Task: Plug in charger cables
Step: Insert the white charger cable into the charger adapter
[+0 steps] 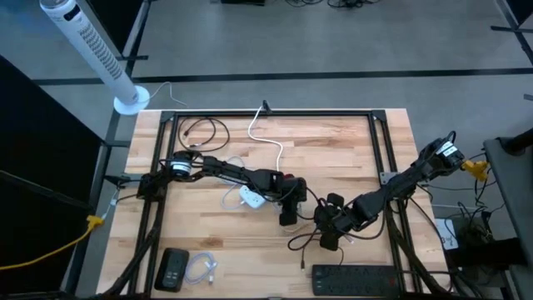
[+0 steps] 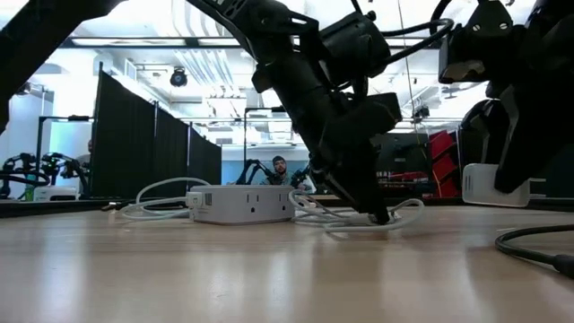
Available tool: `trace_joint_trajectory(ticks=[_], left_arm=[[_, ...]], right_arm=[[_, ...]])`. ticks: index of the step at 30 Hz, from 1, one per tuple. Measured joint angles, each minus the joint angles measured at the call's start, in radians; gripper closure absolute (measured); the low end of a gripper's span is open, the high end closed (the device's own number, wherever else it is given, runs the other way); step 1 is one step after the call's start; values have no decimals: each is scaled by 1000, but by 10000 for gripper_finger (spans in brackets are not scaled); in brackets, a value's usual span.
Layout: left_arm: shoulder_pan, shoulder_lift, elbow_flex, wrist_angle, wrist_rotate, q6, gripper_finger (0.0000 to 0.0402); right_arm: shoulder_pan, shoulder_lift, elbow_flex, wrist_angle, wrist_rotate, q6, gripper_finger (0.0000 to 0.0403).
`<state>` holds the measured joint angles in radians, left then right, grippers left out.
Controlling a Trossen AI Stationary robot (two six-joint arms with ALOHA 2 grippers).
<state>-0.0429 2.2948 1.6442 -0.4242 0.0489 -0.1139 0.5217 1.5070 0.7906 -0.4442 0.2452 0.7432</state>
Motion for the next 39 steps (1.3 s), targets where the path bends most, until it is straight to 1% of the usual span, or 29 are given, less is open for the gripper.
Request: trace_joint_trajectory(ticks=[4, 5, 9, 13, 18, 22, 24, 28, 33, 39], left_arm=[[1, 0, -1, -2, -20, 13, 379], [1, 0, -1, -2, -23, 19, 385], [1, -10, -1, -23, -37, 58, 385], [-1, -43, -4, -106, -56, 119, 385], [-24, -95, -11, -230, -128, 177, 385], [-25, -117, -11, -302, -180, 181, 385], [-24, -117, -11, -299, -185, 179, 385], [-31, -119, -10, -236, -179, 180, 385], [-37, -121, -9, -222, -170, 180, 385], [-42, -156, -9, -221, -170, 183, 385]], right_arm=[[2, 0, 0, 0, 4, 8, 258], [4, 0, 0, 0, 10, 8, 258], [12, 0, 0, 0, 23, 6, 258], [18, 0, 0, 1, 63, 5, 258], [17, 0, 0, 33, 178, -36, 258], [3, 0, 0, 146, 277, -130, 258], [-21, 4, 0, 231, 279, -186, 258], [-79, 43, 0, 380, 280, -270, 258], [-133, 107, 0, 390, 277, -266, 258], [-137, 166, 0, 390, 243, -256, 258]])
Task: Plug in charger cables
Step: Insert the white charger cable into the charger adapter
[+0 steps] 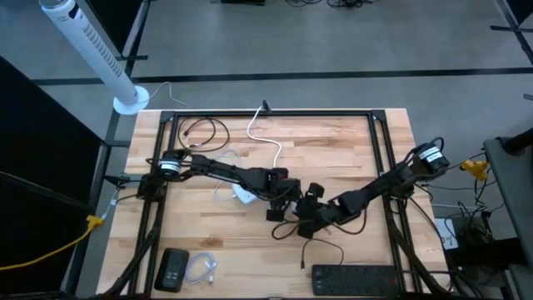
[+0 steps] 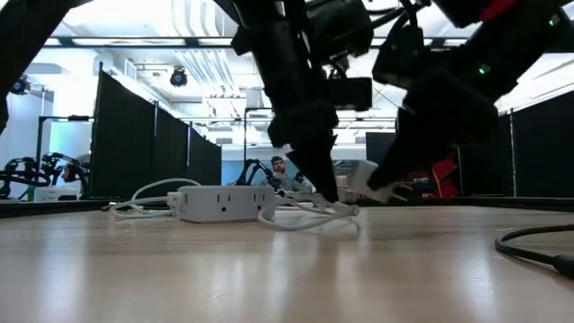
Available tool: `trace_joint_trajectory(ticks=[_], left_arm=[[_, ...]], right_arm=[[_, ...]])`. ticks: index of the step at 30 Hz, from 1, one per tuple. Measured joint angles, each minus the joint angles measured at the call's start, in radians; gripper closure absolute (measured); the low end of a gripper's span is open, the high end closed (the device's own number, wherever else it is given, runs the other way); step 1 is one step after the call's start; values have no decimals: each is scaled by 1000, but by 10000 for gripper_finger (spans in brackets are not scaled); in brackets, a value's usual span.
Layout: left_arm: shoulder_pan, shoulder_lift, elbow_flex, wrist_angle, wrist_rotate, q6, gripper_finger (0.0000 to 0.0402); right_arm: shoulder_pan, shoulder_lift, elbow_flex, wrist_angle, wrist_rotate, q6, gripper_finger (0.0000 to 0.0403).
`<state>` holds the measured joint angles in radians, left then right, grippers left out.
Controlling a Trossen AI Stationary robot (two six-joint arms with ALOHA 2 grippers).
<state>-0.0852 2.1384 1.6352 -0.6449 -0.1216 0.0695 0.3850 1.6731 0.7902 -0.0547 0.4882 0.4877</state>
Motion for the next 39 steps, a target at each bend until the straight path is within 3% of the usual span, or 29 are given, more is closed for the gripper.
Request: trace_joint_trajectory(ticks=[3, 8, 12, 20, 25, 30, 39], left_arm=[[-4, -48, -1, 17, 7, 13, 385], [-8, -149, -109, 138, 88, 24, 385], [-8, -252, -276, 356, 139, 24, 385], [-8, -313, -514, 744, 140, 17, 385], [-8, -288, -572, 829, 130, 14, 385], [-7, -287, -578, 830, 122, 19, 385], [-8, -287, -578, 821, 121, 38, 385]], right_arm=[[19, 3, 0, -35, 17, 0, 258], [95, -23, 0, -122, 152, -67, 258], [147, -48, 0, -168, 247, -117, 258], [147, -90, 0, -165, 264, -183, 258], [147, -109, 0, -166, 264, -196, 258], [133, -118, 0, -170, 263, -396, 258], [48, -152, 0, -171, 226, -566, 258]])
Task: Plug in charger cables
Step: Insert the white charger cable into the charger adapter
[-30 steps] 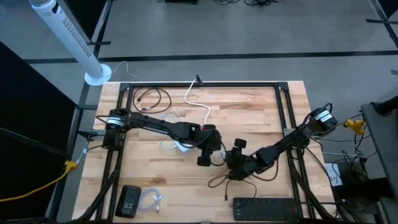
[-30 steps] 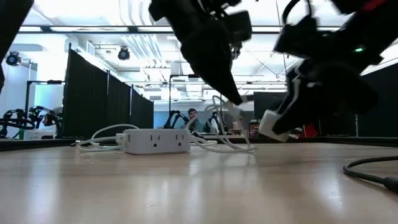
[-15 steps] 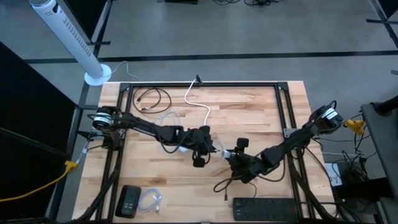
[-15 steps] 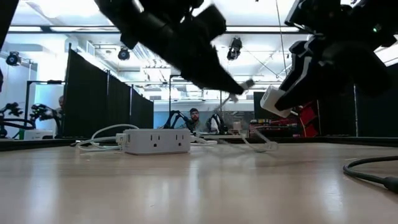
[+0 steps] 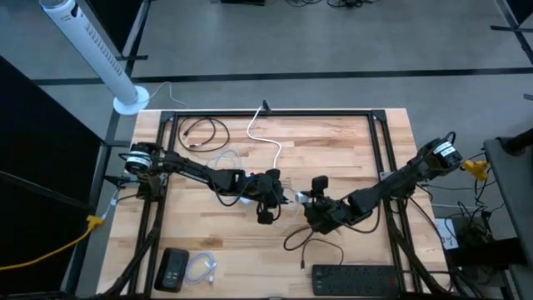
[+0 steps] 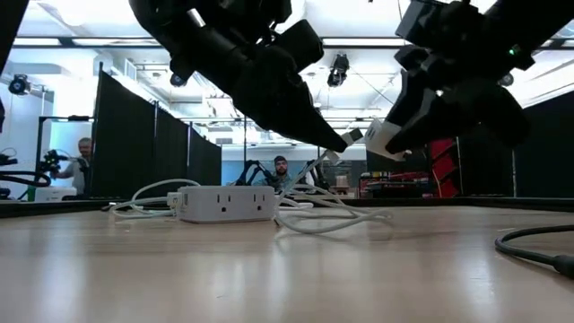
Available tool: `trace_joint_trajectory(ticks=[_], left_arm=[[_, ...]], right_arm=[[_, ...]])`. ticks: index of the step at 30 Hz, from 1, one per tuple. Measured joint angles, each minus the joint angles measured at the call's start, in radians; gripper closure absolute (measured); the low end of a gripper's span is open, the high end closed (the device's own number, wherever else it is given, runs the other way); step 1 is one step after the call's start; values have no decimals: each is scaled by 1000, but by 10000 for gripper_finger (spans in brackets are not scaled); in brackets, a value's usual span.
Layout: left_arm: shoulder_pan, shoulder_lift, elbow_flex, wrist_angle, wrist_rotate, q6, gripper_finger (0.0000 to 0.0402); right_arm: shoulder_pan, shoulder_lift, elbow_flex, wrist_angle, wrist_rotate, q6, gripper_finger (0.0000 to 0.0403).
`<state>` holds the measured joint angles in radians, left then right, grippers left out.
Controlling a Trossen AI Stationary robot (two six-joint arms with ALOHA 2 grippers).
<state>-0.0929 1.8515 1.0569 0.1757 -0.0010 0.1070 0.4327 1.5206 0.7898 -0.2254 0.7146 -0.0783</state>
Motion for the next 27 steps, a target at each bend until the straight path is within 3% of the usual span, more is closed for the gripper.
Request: trace_joint_trajectory(ticks=[13, 22, 27], left_arm=[[0, 0, 0, 4, -43, 54, 385], [-5, 0, -20, 13, -46, 132, 385], [-14, 0, -21, 22, -121, 161, 385]], right_arm=[[-9, 0, 2, 77, -65, -125, 258], [-8, 0, 2, 82, -87, -9, 258], [-8, -1, 3, 75, -135, 8, 258]])
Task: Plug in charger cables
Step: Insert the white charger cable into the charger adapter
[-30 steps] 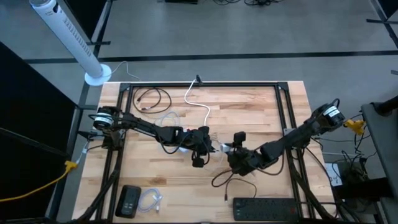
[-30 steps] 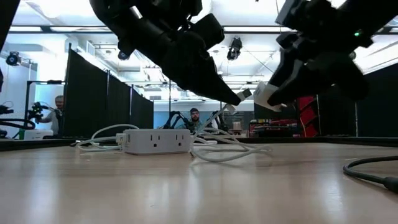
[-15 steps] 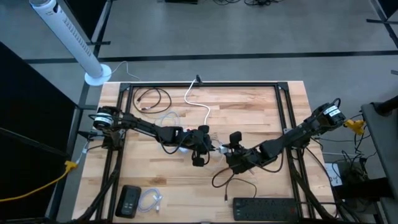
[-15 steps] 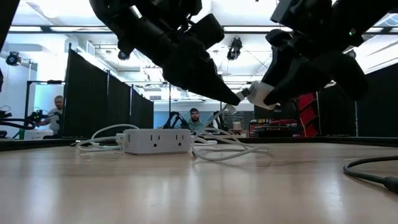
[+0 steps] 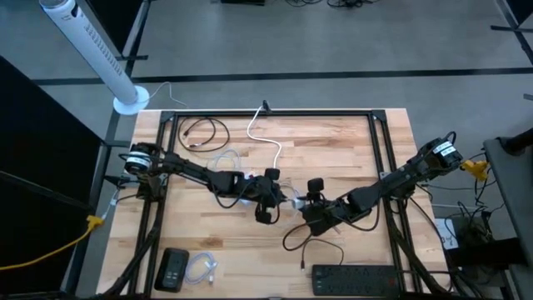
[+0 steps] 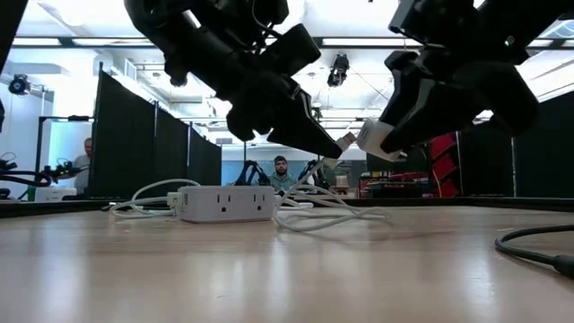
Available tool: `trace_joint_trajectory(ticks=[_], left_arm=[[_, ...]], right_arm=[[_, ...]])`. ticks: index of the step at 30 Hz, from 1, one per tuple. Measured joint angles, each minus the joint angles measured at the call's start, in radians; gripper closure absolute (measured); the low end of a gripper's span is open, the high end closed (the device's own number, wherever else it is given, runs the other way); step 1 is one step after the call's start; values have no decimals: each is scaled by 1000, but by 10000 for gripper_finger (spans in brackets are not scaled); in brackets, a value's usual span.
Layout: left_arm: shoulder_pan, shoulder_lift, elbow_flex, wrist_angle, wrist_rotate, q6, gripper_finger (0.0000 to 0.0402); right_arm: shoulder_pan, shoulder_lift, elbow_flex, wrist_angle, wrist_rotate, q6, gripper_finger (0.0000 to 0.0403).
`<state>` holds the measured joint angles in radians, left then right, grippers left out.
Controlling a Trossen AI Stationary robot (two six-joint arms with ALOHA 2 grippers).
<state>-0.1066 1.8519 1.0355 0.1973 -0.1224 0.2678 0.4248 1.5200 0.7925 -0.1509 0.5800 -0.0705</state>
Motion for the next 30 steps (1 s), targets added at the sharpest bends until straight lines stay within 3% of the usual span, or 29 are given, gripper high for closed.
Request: trace_joint_trajectory(ticks=[7, 11, 18, 22, 26, 30], left_arm=[[-38, 0, -39, 105, -58, 79, 385], [-49, 0, -51, 135, -80, 117, 385], [-72, 0, -53, 172, -104, 177, 385], [-77, 0, -53, 173, -125, 158, 385], [-57, 0, -16, 7, -103, 57, 385], [-28, 1, 81, -250, -40, -65, 385]], right_arm=[[0, -1, 2, 4, -13, -17, 258], [0, -1, 2, 1, -23, 57, 258], [-33, -1, 2, 1, -202, 308, 258], [-35, -2, 2, 0, -219, 338, 258], [-37, -2, 10, -20, -214, 323, 258], [-73, 10, 126, -246, -213, 416, 258]])
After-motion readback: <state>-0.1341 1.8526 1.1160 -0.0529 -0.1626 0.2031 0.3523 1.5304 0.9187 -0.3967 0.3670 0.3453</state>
